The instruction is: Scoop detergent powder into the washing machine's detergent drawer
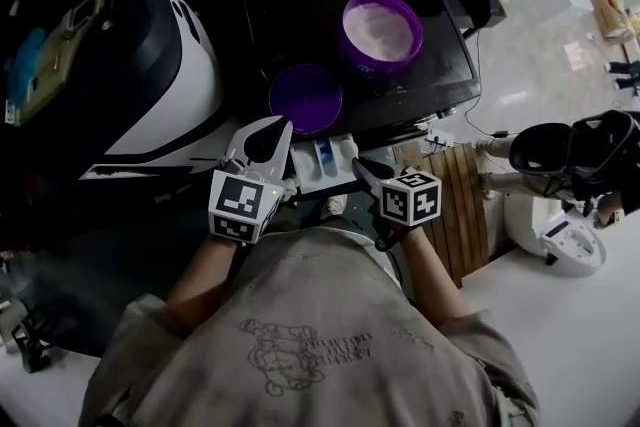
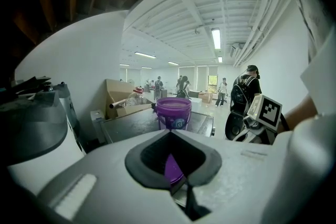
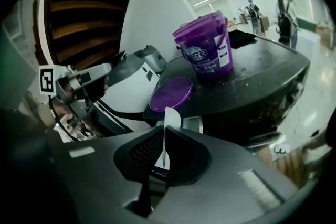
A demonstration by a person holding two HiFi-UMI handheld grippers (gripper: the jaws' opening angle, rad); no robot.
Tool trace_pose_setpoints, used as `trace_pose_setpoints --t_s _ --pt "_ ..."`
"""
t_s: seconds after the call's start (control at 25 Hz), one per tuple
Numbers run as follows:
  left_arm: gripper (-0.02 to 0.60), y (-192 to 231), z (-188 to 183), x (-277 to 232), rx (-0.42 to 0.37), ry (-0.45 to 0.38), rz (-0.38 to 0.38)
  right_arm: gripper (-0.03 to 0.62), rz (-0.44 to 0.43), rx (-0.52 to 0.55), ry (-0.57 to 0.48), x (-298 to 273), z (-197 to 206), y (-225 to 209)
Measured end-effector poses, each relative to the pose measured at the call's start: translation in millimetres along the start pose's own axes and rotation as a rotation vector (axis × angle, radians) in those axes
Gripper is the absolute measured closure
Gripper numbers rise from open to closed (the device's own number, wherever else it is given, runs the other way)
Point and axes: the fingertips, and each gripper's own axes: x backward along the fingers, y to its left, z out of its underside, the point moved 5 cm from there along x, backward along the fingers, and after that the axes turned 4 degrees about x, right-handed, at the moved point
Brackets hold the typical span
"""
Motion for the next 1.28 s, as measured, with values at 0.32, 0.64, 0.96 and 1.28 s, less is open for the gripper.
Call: trace_pose_setpoints --t_s 0.32,0.64,0.96,1.28 --pt "0.58 2.8 17.5 8.5 0.015 0.031 -0.024 0.559 0.079 0.155 0.073 -19.6 10.1 -2.4" --pt "0.58 8.2 35.4 15.5 0.051 0.031 -0.058 0.559 0.188 0.351 0.125 -28.3 13.0 -8.8" --pt "0.58 11.4 54.2 20.1 0.086 0.036 -0.053 0.559 0.277 0.558 0.181 -34.6 12.0 -2.2" --pt "0.58 11.7 57.3 22.8 0.108 0.008 -0.044 0.559 0.359 0.668 0.212 -33.7 15.1 0.5"
